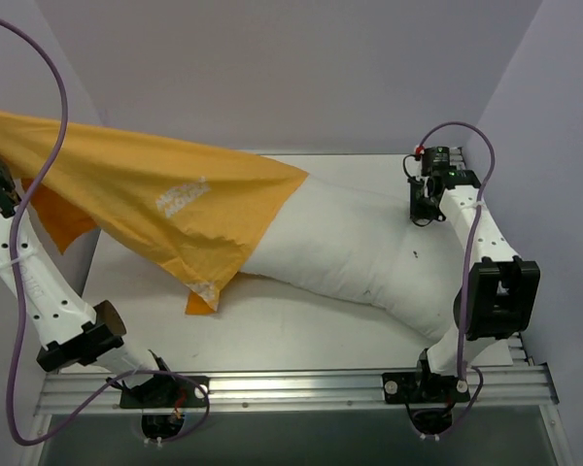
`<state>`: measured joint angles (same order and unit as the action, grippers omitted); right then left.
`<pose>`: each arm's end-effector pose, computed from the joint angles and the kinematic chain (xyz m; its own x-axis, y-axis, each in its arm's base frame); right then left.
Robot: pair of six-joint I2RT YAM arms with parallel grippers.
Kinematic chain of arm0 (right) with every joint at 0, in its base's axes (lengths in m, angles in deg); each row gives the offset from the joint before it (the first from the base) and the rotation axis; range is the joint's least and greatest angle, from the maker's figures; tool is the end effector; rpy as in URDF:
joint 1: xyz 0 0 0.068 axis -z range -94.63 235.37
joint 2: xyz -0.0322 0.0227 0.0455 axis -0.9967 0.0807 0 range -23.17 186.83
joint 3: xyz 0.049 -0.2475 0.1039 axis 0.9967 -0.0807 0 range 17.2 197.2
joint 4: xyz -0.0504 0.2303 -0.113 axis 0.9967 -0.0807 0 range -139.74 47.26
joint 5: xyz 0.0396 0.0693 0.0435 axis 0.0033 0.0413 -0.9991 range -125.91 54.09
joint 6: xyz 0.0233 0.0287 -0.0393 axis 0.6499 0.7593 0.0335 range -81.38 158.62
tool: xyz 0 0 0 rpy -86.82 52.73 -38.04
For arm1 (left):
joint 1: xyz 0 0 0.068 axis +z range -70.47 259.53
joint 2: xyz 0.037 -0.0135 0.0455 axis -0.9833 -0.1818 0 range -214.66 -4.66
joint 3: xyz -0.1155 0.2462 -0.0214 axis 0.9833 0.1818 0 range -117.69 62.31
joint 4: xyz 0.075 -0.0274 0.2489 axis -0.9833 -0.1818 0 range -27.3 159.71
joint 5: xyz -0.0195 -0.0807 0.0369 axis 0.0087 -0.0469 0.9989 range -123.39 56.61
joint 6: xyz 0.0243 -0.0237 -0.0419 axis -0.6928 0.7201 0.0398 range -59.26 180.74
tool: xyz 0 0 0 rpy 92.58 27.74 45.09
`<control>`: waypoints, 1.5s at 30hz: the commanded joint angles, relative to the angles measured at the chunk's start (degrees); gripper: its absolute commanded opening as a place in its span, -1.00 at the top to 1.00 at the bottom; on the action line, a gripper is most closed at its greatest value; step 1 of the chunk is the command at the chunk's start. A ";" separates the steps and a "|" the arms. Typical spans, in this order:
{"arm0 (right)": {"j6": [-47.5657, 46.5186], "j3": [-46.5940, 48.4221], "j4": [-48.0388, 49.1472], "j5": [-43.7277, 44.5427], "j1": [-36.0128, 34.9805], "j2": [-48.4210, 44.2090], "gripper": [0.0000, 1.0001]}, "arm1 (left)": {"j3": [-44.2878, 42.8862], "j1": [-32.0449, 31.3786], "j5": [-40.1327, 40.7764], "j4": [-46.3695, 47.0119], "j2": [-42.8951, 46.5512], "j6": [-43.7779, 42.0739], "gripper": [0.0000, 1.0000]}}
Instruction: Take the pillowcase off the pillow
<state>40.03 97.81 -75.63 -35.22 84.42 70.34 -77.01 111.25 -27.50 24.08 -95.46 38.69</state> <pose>0.3647 0.0057 0.3022 -0.7167 0.0127 -0.6973 0.0096 0.9999 0.0084 0.2109 0.1347 0.6062 -0.1891 0.3220 -0.9277 -0.5817 0.7244 0.3700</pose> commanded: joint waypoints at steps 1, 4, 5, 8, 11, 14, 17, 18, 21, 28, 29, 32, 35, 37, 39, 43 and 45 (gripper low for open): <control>-0.79 0.86 -3.33 13.02 3.75 1.06 1.00 | -4.19 0.79 4.13 5.82 -1.30 -0.19 0.96; -0.79 1.20 -2.89 9.34 4.47 0.97 1.00 | -5.96 0.53 2.20 4.50 -1.57 0.16 0.95; -0.79 1.29 -2.97 9.77 4.03 1.14 1.00 | -5.96 -0.17 2.28 4.75 -1.57 0.24 0.95; -0.71 0.59 -2.98 12.67 4.81 0.97 1.00 | -7.53 0.18 6.13 7.03 -2.36 0.77 0.95; -0.79 0.33 -2.71 12.41 5.70 0.53 1.00 | -9.38 2.46 5.72 8.44 -2.54 1.39 0.95; -0.79 0.94 -2.80 11.97 6.40 0.62 1.00 | -8.69 2.38 3.60 8.45 -1.66 1.21 0.95; -0.62 1.29 -2.80 10.75 6.93 0.44 1.00 | -7.81 2.29 2.82 7.67 -1.39 2.09 0.95; -0.53 1.38 -2.80 9.69 6.84 0.27 1.00 | -7.11 2.29 -0.93 7.05 -1.04 2.44 0.95; -0.18 1.47 -2.10 6.26 6.49 -0.26 1.00 | -0.72 -0.77 -3.33 6.95 1.32 2.62 0.95; 1.49 1.82 -0.16 -0.94 6.40 -3.16 1.00 | 16.70 -20.10 -3.78 1.42 2.04 1.21 0.95; 1.66 1.47 -0.08 -2.08 6.40 -3.60 1.00 | 18.55 -24.04 -2.56 1.16 0.99 1.30 0.95; 2.02 0.86 0.19 -2.44 6.40 -3.87 1.00 | 23.39 -27.67 -3.85 0.89 -1.30 3.31 0.95; 2.54 0.42 -0.07 -3.50 6.31 -3.78 0.86 | 25.85 -28.03 -8.24 -1.65 -7.52 6.65 0.95; 2.63 0.33 0.01 -4.11 6.31 -3.95 0.60 | 27.69 -28.73 -10.89 -4.19 -9.56 6.75 0.95; 2.90 0.41 0.10 -4.20 6.31 -4.22 0.22 | 29.45 -30.22 -13.17 -5.00 -11.32 6.14 0.40; 3.86 0.85 -0.08 -3.41 6.22 -4.57 -0.99 | 31.66 -33.38 -15.21 -7.36 -11.59 5.26 -0.87; 4.74 0.94 -0.08 -2.80 6.22 -5.18 -0.99 | 31.66 -33.92 -13.03 -7.63 -10.36 6.21 -0.87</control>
<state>42.68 97.86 -75.28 -37.83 90.67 68.33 -43.62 79.23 -39.04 17.41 -109.78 43.90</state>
